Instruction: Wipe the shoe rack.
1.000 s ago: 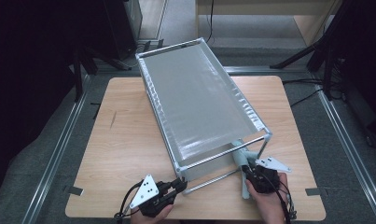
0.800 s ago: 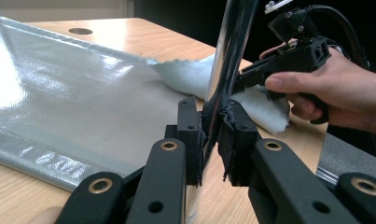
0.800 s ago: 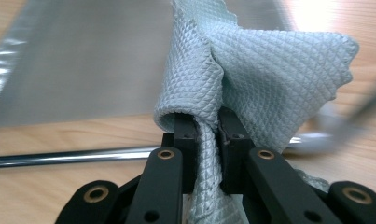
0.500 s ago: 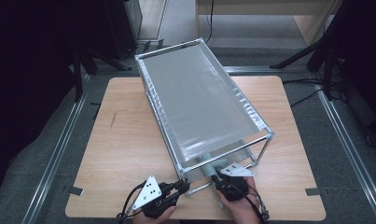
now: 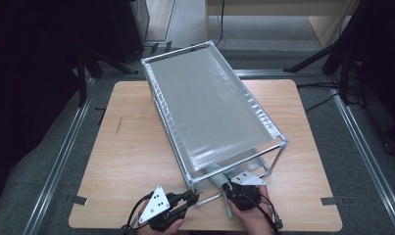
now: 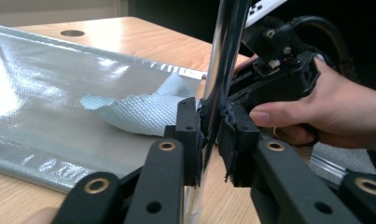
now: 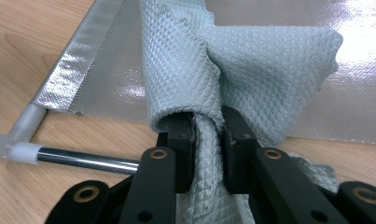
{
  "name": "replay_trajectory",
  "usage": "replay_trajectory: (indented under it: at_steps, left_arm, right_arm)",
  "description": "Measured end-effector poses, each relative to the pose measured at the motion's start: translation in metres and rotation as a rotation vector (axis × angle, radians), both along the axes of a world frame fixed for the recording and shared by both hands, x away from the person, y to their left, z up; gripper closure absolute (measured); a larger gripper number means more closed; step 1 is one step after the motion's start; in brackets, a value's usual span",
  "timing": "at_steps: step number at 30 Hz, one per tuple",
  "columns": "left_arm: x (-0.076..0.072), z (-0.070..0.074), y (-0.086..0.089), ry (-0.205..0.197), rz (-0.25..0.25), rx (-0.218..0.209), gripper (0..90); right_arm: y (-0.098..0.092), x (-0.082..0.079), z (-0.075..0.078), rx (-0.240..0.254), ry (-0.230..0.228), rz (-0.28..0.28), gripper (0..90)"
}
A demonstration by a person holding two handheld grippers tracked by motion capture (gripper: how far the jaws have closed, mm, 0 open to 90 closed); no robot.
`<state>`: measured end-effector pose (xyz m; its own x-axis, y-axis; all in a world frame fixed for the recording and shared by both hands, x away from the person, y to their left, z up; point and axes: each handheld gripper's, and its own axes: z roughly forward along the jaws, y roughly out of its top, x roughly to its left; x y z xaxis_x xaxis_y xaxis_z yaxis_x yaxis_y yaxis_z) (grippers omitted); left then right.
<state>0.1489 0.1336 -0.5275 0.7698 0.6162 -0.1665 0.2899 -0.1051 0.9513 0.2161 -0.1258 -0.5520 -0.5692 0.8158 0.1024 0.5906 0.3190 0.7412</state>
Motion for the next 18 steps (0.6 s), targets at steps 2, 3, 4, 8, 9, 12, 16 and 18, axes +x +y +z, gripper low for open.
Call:
replay_trajectory:
  at_steps: [2,3,4,8,9,12,16,18]
  left_arm:
    - [-0.001,0.001,0.001,-0.006,0.005,0.003,77.0]
    - [-0.001,0.002,0.001,-0.007,0.007,0.008,79.1]
    - [-0.001,0.002,0.000,-0.008,0.003,0.016,80.1]
    - [-0.001,0.004,-0.001,-0.025,0.004,0.045,81.4]
    - [-0.001,0.004,-0.001,-0.023,0.003,0.043,81.4]
    - [-0.001,0.003,-0.001,-0.022,0.001,0.041,81.4]
    - [-0.001,0.003,-0.001,-0.022,-0.002,0.040,81.4]
    - [-0.001,0.003,-0.001,-0.022,-0.002,0.041,81.4]
  right_arm:
    - [0.000,0.000,0.000,-0.012,-0.008,0.006,77.6]
    - [0.000,0.000,0.000,-0.013,-0.009,0.007,78.2]
    - [0.000,0.000,0.000,-0.011,-0.007,0.009,78.7]
    - [-0.006,0.003,0.001,-0.013,0.002,0.000,80.0]
    - [-0.011,0.005,0.002,-0.019,0.000,-0.019,80.1]
    - [-0.032,0.012,0.004,-0.037,-0.012,-0.099,80.3]
    - [-0.061,0.020,0.008,-0.050,-0.031,-0.217,80.7]
    - [-0.070,0.021,0.010,-0.052,-0.034,-0.257,80.9]
